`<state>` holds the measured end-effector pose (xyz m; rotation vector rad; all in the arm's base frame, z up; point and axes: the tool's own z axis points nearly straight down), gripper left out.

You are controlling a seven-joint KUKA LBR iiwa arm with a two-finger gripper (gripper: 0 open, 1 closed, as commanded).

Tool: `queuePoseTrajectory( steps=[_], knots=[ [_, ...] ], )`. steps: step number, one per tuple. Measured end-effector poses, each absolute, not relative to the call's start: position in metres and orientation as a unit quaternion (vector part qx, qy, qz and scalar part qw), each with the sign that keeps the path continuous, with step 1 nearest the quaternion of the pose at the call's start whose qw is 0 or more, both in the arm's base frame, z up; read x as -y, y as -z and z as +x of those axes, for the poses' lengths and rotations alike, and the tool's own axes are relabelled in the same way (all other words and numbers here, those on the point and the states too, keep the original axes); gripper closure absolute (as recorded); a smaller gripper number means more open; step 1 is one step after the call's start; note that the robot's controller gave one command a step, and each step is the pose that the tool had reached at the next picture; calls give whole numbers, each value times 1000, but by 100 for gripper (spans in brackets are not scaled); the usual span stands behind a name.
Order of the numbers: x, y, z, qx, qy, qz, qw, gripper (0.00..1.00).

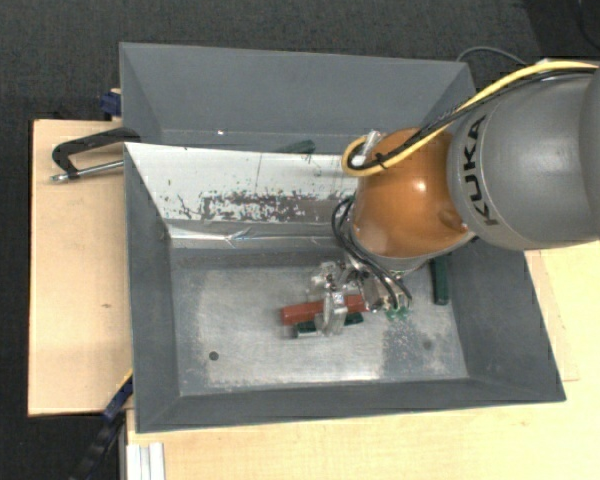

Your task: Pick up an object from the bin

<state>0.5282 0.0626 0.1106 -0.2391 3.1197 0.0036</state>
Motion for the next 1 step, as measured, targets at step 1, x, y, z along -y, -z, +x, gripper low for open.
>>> queuePoseTrajectory(
  steps=[1],
  knots=[
    [-97, -211, 522, -997, -1, -73, 2, 100]
  ],
)
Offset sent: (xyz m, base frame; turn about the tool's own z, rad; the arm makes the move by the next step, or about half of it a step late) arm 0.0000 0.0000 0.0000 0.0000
